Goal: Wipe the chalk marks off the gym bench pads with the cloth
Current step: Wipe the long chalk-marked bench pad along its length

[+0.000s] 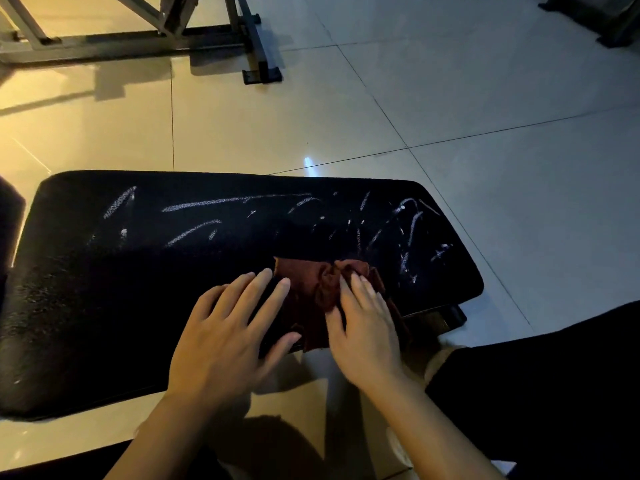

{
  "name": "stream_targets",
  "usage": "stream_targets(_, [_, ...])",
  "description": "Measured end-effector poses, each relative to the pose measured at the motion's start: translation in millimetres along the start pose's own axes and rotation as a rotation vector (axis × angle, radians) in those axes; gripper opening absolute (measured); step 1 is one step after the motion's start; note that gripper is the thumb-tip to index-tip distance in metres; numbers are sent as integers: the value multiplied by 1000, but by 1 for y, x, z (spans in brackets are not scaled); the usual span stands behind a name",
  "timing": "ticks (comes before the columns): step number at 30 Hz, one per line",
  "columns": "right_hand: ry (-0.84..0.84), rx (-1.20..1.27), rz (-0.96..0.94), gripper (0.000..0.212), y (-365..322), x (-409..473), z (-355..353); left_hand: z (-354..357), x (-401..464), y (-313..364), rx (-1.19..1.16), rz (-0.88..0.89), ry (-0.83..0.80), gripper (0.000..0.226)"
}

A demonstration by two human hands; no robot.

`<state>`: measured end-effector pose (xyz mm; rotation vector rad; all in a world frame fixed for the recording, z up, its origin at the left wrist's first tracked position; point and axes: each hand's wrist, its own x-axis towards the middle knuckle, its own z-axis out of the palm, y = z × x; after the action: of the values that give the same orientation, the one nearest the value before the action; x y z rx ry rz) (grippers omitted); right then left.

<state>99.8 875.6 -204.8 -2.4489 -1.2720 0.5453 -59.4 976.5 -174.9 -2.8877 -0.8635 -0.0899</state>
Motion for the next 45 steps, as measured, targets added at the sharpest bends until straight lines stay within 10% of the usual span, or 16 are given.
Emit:
stream_targets(37, [-51,58,172,59,40,100,-17,6,-1,2,44,31,-78,68])
stream_targets(45, [-81,87,-101,73,3,3,-4,6,1,6,24,17,2,67])
